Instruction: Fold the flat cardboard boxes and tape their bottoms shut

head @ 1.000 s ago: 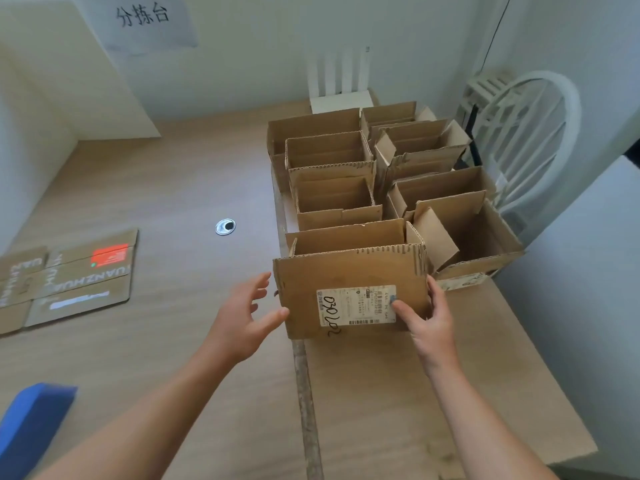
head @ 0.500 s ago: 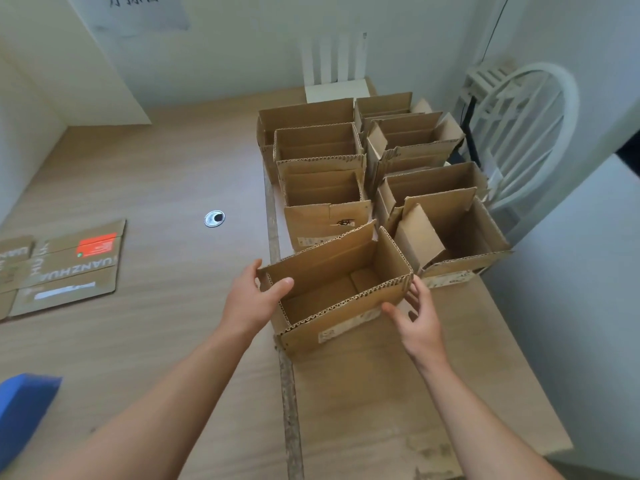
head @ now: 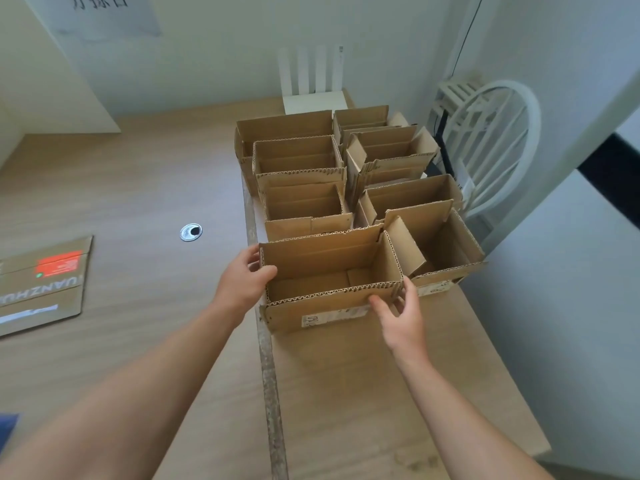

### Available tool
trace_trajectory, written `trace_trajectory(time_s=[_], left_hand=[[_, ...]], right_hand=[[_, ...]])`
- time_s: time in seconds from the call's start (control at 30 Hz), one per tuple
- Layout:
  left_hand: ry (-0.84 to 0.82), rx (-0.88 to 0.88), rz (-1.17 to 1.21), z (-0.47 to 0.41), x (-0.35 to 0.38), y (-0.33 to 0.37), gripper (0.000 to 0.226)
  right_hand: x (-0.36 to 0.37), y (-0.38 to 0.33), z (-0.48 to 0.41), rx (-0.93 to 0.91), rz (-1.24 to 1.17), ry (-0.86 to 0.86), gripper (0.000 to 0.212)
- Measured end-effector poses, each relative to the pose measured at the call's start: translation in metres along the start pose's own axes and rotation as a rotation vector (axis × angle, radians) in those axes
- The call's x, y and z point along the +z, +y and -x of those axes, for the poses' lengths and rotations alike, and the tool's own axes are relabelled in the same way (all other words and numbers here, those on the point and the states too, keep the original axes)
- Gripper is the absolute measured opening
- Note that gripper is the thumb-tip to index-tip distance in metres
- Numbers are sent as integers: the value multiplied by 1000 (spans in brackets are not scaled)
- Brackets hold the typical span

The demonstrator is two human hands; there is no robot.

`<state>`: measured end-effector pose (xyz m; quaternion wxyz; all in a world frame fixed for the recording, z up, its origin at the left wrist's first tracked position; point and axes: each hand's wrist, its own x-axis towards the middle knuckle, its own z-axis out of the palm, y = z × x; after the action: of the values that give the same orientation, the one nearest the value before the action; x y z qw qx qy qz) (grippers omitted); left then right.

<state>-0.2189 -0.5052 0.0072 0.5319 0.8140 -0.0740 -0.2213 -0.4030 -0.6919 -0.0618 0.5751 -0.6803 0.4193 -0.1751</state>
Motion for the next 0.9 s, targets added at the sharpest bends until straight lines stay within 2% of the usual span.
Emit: trace_trajectory(time_s=[0.13, 0.27, 0.37, 0.5, 0.57, 0.7, 0.9], left_hand=[[-34, 19, -95, -8, -3, 2, 40], [-35, 3, -158, -6, -11, -2, 55], [-23, 15, -168, 2, -15, 0, 65], [58, 118, -223, 16, -19, 6, 60], [88, 208, -308, 23, -24, 11, 53], [49, 404, -623, 36, -51, 20, 43], [61, 449, -1021, 46, -119, 29, 45]], right_hand=[[-4, -12, -2, -18, 118, 7, 72], [-12, -23, 7, -51, 221, 23, 72], [-20, -32, 17, -155, 268, 122, 59], [-30, -45, 26, -349, 393, 177, 37], [-29, -56, 29, -463, 478, 150, 28], [-12, -92, 36, -663, 703, 45, 37], [57, -159, 49, -815, 1076, -218, 39]])
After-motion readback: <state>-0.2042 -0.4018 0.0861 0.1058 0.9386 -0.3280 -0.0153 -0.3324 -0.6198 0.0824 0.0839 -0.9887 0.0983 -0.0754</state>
